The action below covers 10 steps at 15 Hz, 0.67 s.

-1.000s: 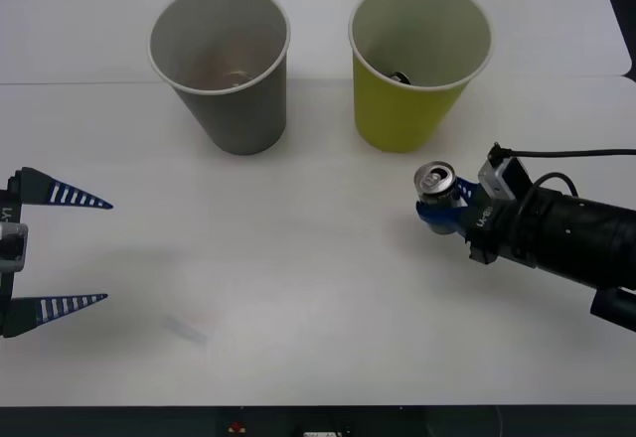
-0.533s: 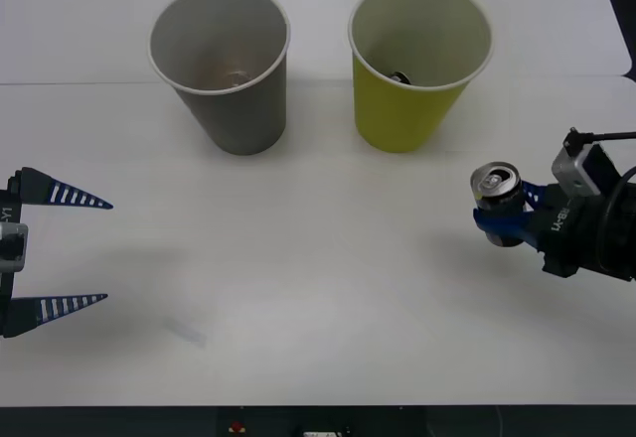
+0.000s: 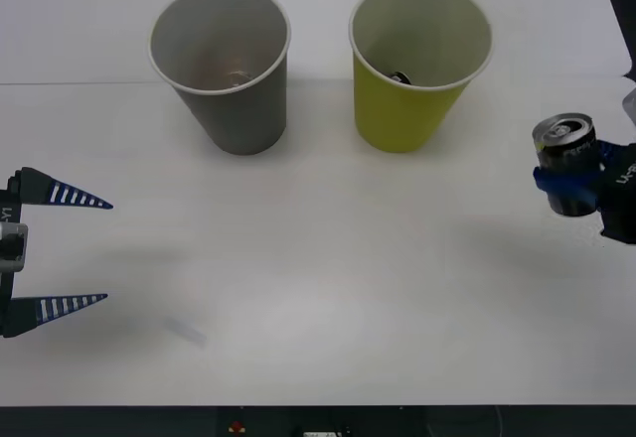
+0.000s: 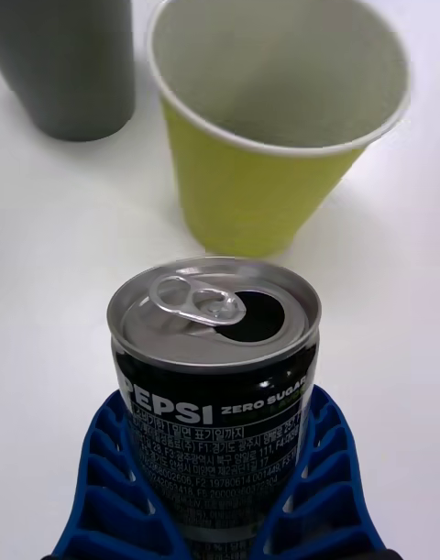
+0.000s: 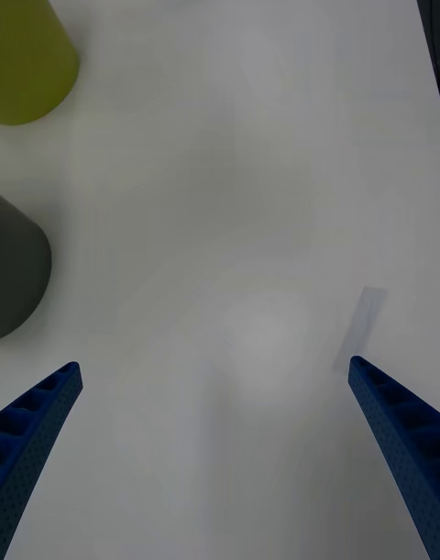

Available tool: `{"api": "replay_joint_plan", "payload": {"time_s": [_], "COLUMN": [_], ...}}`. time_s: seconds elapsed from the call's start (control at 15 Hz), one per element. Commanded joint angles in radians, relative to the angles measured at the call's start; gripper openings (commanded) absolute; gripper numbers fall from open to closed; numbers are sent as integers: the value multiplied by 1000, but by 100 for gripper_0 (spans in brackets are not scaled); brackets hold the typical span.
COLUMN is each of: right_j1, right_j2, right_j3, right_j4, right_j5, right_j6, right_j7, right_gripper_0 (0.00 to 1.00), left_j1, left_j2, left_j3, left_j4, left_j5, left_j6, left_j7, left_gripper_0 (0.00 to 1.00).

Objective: Put the can into the green bin and the plastic bottle into the gray bin

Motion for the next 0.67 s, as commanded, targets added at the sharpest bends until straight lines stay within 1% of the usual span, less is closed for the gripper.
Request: {"api": "replay_joint_plan", "payload": {"time_s": [0.07,0.2,0.33,0.53,0.67], "right_j1": [-29,-60,-115,-312,-428], "right_j2": [-69,-115,-126,-115,-112], "right_j3": [28,52,77,100,138], "right_j4": [23,76,138,248,351], "right_j5": [23,23,17,29,33], "right_j6": [0,0,0,0,0], "right_j7": [-101,-98,-82,-81,-82], "right_gripper_0": [0,0,0,0,0], "left_j1": [0,0,0,0,0], "left_j2": [0,0,0,0,0], "left_j3": [0,0,0,0,0], "left_j4": [0,0,0,0,0], "left_j5": [0,0,0,0,0], "left_j6": [0,0,0,0,0], "left_j7": [0,0,0,0,0], "left_gripper_0": [100,100,100,100,100]}}
